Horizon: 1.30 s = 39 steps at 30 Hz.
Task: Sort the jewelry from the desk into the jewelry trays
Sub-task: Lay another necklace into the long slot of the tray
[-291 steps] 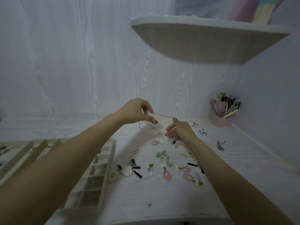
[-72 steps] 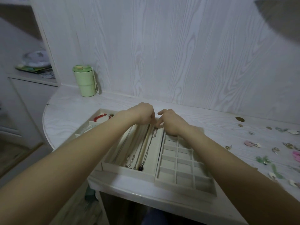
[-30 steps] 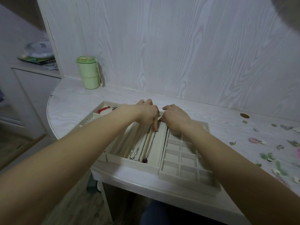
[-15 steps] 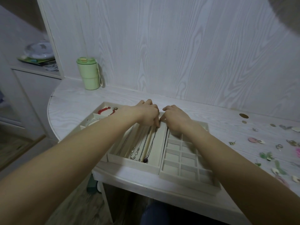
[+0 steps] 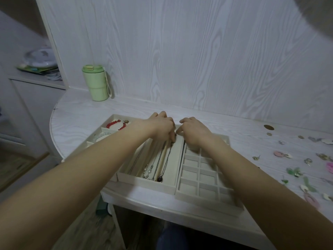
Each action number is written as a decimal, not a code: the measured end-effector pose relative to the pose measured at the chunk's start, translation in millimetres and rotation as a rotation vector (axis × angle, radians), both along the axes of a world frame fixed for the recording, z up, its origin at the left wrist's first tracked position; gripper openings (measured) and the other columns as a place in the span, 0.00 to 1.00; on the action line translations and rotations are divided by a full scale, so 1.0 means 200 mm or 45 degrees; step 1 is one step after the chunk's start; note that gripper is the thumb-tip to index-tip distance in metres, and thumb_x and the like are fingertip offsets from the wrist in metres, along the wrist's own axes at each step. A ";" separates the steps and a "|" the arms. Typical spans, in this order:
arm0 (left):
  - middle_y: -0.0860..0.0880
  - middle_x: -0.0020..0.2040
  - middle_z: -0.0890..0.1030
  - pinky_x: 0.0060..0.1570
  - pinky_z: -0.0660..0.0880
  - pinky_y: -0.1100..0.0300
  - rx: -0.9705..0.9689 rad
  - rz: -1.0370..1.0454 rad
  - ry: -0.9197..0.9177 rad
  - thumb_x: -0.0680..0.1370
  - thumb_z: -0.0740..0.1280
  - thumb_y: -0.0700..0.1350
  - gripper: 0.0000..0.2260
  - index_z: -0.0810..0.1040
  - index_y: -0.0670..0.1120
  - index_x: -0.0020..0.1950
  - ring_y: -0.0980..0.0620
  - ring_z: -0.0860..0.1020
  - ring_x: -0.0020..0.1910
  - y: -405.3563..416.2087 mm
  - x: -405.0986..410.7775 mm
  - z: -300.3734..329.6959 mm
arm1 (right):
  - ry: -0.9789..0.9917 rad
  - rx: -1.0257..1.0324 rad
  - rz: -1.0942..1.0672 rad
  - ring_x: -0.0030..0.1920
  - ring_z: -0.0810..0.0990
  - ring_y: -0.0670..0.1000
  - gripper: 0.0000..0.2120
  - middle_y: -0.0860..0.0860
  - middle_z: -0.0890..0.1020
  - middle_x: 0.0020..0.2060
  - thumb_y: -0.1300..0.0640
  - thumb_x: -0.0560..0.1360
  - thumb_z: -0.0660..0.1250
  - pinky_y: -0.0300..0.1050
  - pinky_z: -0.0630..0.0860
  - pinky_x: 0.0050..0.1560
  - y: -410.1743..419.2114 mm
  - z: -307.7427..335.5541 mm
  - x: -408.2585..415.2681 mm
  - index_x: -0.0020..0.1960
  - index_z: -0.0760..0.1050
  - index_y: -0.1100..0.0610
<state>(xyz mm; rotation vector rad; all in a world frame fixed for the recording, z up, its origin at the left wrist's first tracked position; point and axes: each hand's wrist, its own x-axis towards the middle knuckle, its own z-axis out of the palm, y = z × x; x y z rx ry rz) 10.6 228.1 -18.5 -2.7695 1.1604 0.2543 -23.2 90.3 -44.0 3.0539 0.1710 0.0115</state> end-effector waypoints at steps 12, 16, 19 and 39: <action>0.53 0.70 0.66 0.57 0.55 0.59 -0.044 0.010 -0.027 0.75 0.55 0.35 0.24 0.79 0.59 0.59 0.48 0.60 0.67 0.00 0.01 0.00 | 0.053 0.093 -0.035 0.69 0.63 0.57 0.24 0.56 0.66 0.70 0.67 0.78 0.53 0.48 0.64 0.68 0.00 0.00 -0.02 0.70 0.70 0.53; 0.52 0.66 0.71 0.56 0.58 0.58 -0.180 0.063 -0.055 0.78 0.56 0.37 0.20 0.78 0.57 0.61 0.48 0.62 0.66 0.00 0.04 0.01 | 0.036 0.237 -0.091 0.71 0.61 0.55 0.23 0.54 0.65 0.72 0.67 0.78 0.54 0.47 0.62 0.69 -0.05 0.04 -0.05 0.70 0.69 0.54; 0.50 0.61 0.76 0.54 0.64 0.58 -0.272 0.096 -0.100 0.78 0.58 0.38 0.17 0.79 0.53 0.60 0.48 0.69 0.62 -0.02 0.03 0.02 | 0.001 0.359 -0.128 0.70 0.63 0.54 0.18 0.53 0.65 0.71 0.63 0.81 0.56 0.47 0.63 0.69 -0.12 0.07 -0.09 0.69 0.71 0.53; 0.43 0.56 0.80 0.55 0.75 0.52 -0.715 -0.166 0.158 0.80 0.58 0.41 0.12 0.77 0.41 0.59 0.44 0.78 0.52 -1.48 -0.39 0.16 | -0.175 0.475 -0.837 0.72 0.61 0.57 0.23 0.56 0.63 0.72 0.63 0.80 0.54 0.48 0.62 0.69 -1.40 0.15 -0.79 0.75 0.60 0.57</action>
